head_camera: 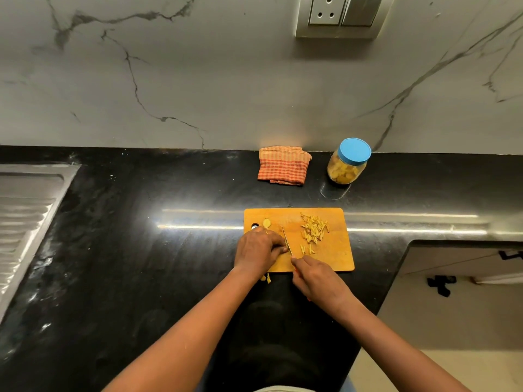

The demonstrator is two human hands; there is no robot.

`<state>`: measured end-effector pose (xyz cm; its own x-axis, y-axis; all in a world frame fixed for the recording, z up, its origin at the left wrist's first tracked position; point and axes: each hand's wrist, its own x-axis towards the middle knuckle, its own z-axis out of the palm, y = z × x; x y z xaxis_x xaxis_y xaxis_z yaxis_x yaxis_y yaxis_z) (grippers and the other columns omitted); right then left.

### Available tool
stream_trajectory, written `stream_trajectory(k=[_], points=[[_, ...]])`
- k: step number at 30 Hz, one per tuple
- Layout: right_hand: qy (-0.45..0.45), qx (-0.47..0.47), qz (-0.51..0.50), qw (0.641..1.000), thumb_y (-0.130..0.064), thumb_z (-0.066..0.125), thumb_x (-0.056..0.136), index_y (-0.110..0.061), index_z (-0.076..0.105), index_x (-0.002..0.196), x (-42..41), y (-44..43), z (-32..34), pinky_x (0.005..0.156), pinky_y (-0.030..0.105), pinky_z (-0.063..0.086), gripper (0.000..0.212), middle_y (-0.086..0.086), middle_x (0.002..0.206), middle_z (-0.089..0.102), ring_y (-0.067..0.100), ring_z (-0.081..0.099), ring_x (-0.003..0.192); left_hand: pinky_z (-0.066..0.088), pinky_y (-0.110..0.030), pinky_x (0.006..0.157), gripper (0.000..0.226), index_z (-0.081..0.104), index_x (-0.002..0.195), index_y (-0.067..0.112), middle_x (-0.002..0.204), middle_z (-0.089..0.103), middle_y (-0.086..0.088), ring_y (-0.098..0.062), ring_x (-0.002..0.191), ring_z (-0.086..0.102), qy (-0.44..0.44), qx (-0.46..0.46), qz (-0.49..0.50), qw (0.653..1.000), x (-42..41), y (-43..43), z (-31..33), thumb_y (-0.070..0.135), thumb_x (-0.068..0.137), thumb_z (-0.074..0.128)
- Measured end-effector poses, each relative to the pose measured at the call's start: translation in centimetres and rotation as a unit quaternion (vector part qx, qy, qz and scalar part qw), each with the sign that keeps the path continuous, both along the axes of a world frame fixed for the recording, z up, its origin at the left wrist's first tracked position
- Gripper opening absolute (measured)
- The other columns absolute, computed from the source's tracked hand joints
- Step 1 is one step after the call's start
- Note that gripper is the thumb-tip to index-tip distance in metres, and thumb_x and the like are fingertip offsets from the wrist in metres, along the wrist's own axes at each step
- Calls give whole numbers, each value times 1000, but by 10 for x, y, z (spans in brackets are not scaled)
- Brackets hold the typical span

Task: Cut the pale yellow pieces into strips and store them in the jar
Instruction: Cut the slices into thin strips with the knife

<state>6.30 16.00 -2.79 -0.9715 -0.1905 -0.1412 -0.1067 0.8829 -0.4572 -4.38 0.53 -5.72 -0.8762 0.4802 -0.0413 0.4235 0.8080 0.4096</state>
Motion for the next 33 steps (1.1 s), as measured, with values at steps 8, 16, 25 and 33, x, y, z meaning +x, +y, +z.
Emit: stream_trajectory(k=[8, 16, 25, 33], points=[[5, 14, -16, 1000, -24, 42, 102, -11, 47, 139, 4, -5, 0, 86, 30, 49, 40, 6, 114, 60, 19, 59, 98, 44, -32, 84, 21, 76, 96, 36, 93, 73, 14, -11, 92, 58, 24, 13, -28, 999, -4, 1, 2, 50, 82, 69], [6, 38, -18, 999, -24, 41, 102, -10, 44, 142, 13, -10, -2, 85, 30, 49, 42, 6, 111, 60, 19, 59, 97, 45, -32, 84, 22, 75, 97, 35, 93, 72, 12, -12, 92, 58, 29, 12, -26, 999, -3, 2, 3, 50, 83, 69], [25, 46, 12, 999, -25, 43, 101, -10, 49, 138, 21, 2, -1, 79, 30, 51, 40, 5, 106, 62, 19, 60, 91, 50, -33, 71, 12, 77, 85, 27, 86, 73, 14, -17, 81, 56, 80, 61, -33, 994, 8, -2, -4, 37, 79, 77], [73, 8, -22, 997, -15, 62, 92, -3, 62, 122, 3, 19, 1, 65, 32, 53, 32, 8, 90, 64, 22, 63, 74, 52, -33, 68, 12, 78, 88, 24, 92, 74, 13, -18, 87, 59, 96, 110, -11, 989, 19, -3, -17, 34, 81, 77]])
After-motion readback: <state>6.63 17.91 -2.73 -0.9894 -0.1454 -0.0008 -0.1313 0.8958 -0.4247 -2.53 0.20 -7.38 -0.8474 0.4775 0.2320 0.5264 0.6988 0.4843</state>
